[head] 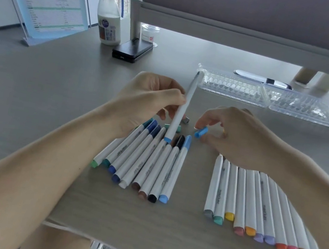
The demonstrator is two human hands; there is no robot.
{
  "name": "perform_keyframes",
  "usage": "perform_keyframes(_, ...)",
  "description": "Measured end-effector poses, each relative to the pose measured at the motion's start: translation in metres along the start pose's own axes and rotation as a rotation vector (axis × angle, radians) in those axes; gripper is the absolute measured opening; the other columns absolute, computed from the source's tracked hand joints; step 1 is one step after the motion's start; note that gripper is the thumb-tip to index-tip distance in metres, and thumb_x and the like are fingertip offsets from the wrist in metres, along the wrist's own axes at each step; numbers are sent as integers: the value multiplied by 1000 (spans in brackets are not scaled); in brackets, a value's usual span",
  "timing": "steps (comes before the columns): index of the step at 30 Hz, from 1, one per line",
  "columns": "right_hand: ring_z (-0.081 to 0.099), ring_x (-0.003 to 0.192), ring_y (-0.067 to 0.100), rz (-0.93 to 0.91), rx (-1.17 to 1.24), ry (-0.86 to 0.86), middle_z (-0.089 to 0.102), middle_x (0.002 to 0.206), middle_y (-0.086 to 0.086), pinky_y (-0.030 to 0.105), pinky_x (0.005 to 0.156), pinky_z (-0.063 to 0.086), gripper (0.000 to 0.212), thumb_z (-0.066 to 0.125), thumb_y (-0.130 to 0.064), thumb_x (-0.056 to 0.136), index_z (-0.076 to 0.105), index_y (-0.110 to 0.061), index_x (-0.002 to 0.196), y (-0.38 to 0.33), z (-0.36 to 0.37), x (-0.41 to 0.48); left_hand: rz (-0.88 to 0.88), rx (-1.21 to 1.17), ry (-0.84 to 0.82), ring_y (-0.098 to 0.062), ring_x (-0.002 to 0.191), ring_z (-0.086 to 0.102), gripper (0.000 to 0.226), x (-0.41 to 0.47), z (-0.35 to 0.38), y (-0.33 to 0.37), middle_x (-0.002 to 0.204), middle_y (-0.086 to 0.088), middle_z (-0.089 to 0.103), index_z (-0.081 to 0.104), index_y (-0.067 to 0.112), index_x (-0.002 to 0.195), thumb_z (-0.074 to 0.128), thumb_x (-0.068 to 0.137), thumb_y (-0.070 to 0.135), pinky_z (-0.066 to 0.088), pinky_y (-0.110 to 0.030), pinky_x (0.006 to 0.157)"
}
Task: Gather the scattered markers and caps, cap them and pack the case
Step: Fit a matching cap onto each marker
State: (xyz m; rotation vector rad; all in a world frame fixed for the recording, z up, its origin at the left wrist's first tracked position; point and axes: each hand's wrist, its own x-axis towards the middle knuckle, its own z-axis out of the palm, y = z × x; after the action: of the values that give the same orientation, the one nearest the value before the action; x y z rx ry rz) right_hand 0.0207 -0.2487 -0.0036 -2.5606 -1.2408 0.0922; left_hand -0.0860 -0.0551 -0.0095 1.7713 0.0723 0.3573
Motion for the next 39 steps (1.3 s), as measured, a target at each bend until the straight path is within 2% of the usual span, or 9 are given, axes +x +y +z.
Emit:
perform_keyframes(4, 52, 104, 7, -50, -61, 33, 65, 114, -11, 22, 78, 29, 11, 66, -32, 97, 71, -29, 107, 0, 1, 1, -7, 12, 69, -24, 85, 66, 16, 2, 0, 0, 86, -10, 74, 76, 15, 84, 64, 94, 12, 50, -36, 75)
perform_keyframes(10, 62, 81, -7, -2, 227, 127, 72, 94, -21, 20, 67, 42, 8, 70, -28, 94, 68, -36, 92, 16, -5, -16, 11, 115, 94, -5, 76, 67, 12, 2, 0, -1, 84, 2, 75, 78, 12, 98, 66, 98, 14, 53, -17, 70)
perform_keyframes(14, 71, 83, 3, -18, 413, 218, 76, 87, -14, 38, 86, 57, 5, 73, -26, 89, 73, -30, 92, 24, -10, -22, 113, 254, 100, -2, 80, 69, 7, 0, 4, -4, 88, 3, 79, 81, 17, 96, 79, 90, 15, 53, -15, 75)
perform_keyframes(17, 71, 82, 7, -20, 444, 240, 76, 84, -13, 41, 86, 58, 5, 74, -25, 88, 74, -29, 91, 29, -6, -24, 122, 289, 52, -7, 84, 73, 9, -2, 5, -5, 88, 4, 79, 82, 18, 96, 81, 88, 12, 55, -18, 75)
perform_keyframes(21, 68, 69, 4, -8, 472, 224, 72, 72, -18, 28, 67, 49, 3, 74, -24, 90, 73, -28, 90, 31, -4, -25, 142, 345, 27, -13, 87, 74, 11, -3, 5, -5, 88, 4, 79, 82, 19, 95, 80, 88, 10, 61, -30, 82)
perform_keyframes(24, 68, 72, 4, -8, 439, 230, 72, 73, -19, 31, 73, 52, 2, 73, -26, 90, 73, -29, 91, 32, -4, -25, 141, 381, 20, -12, 84, 73, 12, -4, 6, -6, 87, 6, 78, 82, 22, 94, 81, 87, 12, 60, -32, 82)
perform_keyframes(30, 66, 64, 5, -13, 443, 209, 72, 76, -18, 23, 60, 45, 6, 73, -23, 91, 72, -29, 90, 26, -3, -28, 153, 417, -6, -10, 85, 72, 12, -6, 7, -6, 87, 9, 77, 82, 27, 95, 81, 88, 18, 58, -27, 80)
perform_keyframes(36, 71, 80, 6, -50, 451, 259, 76, 85, -15, 34, 77, 58, 8, 76, -25, 89, 76, -32, 91, 17, -1, -28, 172, 354, -25, -16, 86, 75, 13, -6, 6, -5, 92, 1, 79, 81, 17, 100, 81, 88, 11, 62, -34, 83)
perform_keyframes(39, 73, 78, 6, -83, 508, 274, 77, 82, -13, 29, 77, 60, 8, 80, -23, 87, 79, -30, 90, 16, 0, -30, 168, 318, -21, -16, 83, 75, 13, -7, 6, -4, 91, -2, 78, 80, 15, 99, 82, 87, 10, 62, -29, 80)
